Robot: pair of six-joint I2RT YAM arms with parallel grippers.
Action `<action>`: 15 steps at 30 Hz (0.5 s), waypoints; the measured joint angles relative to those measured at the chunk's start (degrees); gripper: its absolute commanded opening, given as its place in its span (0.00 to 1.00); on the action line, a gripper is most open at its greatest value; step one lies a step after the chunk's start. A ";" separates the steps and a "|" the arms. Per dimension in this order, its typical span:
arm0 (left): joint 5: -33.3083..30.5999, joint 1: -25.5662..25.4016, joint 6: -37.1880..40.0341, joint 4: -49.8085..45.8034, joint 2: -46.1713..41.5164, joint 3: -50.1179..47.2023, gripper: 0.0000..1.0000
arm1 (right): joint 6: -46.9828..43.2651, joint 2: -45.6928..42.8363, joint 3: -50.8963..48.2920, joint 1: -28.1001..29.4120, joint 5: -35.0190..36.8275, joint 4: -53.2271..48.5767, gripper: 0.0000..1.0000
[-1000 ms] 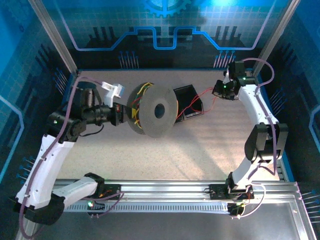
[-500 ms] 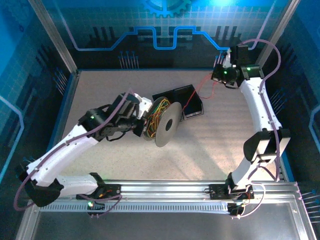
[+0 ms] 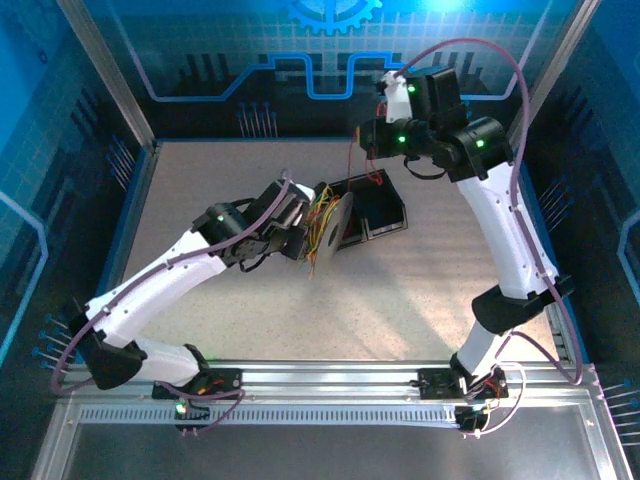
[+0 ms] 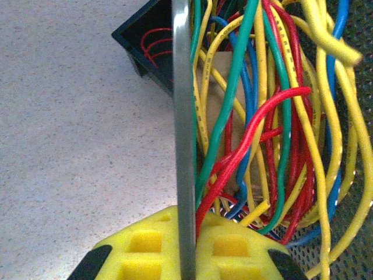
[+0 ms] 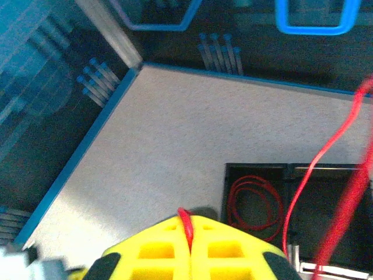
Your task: Wrap the cables
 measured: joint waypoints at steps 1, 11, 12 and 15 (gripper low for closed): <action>-0.39 0.17 -0.20 -0.44 0.50 0.52 0.00 | -0.35 0.00 0.26 1.42 -0.04 -0.42 0.00; -1.40 6.10 -2.86 -5.81 4.13 7.89 0.00 | -2.51 0.00 1.03 16.59 4.50 -4.31 0.00; -1.22 6.93 -3.15 -6.23 4.35 8.55 0.00 | -2.56 0.00 0.90 18.01 5.81 -4.33 0.00; -0.72 9.57 -4.28 -7.21 4.59 10.32 0.00 | -2.67 -0.11 -1.81 22.14 8.87 -3.37 0.00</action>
